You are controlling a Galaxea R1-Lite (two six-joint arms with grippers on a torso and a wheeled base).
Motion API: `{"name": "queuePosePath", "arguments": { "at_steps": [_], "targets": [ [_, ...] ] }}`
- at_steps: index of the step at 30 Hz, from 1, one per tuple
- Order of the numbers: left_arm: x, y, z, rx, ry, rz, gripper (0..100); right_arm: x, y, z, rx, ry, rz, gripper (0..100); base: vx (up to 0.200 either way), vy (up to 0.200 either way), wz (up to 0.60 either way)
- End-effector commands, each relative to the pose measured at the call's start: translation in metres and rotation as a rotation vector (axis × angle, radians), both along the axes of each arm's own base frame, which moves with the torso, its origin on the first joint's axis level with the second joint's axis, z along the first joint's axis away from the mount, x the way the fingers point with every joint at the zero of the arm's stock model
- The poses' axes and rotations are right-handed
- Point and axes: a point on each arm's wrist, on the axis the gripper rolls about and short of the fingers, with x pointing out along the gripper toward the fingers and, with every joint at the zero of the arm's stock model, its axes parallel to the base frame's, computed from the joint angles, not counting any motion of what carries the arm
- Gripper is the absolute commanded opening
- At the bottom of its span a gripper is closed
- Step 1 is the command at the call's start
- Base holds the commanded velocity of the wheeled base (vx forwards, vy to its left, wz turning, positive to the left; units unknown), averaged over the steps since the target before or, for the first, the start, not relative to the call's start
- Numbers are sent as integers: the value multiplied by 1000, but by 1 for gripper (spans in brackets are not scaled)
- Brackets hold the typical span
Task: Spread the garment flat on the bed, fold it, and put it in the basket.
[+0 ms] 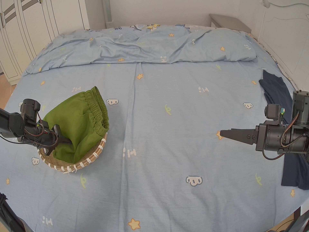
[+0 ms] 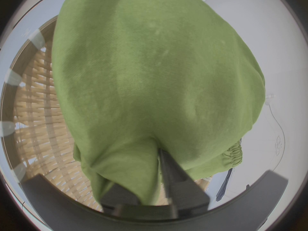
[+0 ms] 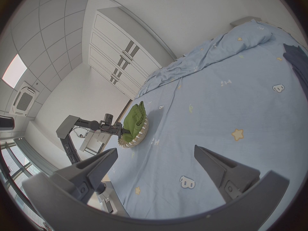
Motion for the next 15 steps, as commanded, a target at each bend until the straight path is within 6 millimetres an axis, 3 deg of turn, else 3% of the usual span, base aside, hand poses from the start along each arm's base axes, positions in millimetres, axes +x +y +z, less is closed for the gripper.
{"name": "queuePosePath", "arguments": {
  "at_steps": [1,7,10,12,13,15],
  "targets": [
    [-4,0,8,11,-24,-1,100,0,0,0,1,-1,1,100,0,0,0],
    [-12,2,25,51,-69,26,100,0,0,0,1,-1,-1,100,0,0,0],
    [-31,0,55,69,-147,37,100,0,-1,1,2,-6,-2,100,0,0,0],
    [-32,0,57,70,-151,37,100,0,-1,1,2,-4,-2,100,0,0,0],
    [-52,-3,78,89,-193,37,100,-1,-1,2,4,-10,-1,100,0,0,0],
    [-65,-5,91,126,-223,40,100,-3,-2,2,1,-14,-6,100,0,0,0]
  ]
}}
